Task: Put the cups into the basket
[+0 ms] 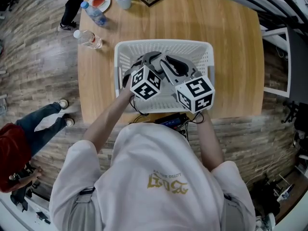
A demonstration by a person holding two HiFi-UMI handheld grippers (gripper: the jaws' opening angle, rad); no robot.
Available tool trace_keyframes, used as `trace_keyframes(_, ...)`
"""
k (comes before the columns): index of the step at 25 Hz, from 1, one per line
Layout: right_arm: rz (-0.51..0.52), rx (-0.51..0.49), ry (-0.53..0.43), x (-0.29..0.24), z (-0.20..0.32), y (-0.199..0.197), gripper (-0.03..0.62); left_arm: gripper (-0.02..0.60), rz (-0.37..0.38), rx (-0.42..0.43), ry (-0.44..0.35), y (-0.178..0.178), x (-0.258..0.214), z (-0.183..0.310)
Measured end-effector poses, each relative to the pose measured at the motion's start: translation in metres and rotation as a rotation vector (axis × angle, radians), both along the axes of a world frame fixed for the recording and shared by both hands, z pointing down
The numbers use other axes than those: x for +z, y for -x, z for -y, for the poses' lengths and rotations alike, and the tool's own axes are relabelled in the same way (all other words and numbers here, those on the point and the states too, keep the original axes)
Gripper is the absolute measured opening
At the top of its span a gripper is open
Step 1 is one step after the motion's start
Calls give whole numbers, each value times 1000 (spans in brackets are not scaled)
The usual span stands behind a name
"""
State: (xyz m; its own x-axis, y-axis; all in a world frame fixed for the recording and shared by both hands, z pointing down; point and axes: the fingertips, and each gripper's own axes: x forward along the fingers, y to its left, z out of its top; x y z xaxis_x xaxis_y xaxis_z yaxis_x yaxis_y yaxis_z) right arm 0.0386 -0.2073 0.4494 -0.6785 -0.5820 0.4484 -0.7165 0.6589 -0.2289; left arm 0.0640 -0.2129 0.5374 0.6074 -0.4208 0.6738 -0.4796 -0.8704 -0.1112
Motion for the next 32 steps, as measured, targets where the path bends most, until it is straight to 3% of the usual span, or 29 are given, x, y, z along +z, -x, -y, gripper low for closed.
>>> trace_keyframes(6, -7, -28, 135, 10, -6, -7, 74, 264, 80, 51, -33, -1, 8, -5)
trace_keyframes(11, 114, -35, 314, 14, -12, -10, 41, 264, 122, 88, -75, -2, 10, -7)
trace_keyframes(16, 167, -38, 411, 15, -18, -11, 37, 264, 177, 132, -160, -3, 8, -8)
trace_keyframes(23, 218, -51, 439, 11, -22, -12, 25, 264, 171, 128, -206, -5, 3, -8)
trace_keyframes(29, 125, -57, 354, 6, -20, -9, 25, 265, 173, 67, -300, -6, -4, 3)
trace_keyframes(32, 120, -48, 344, 3, -23, -11, 25, 265, 216, 102, -331, -8, -3, 0)
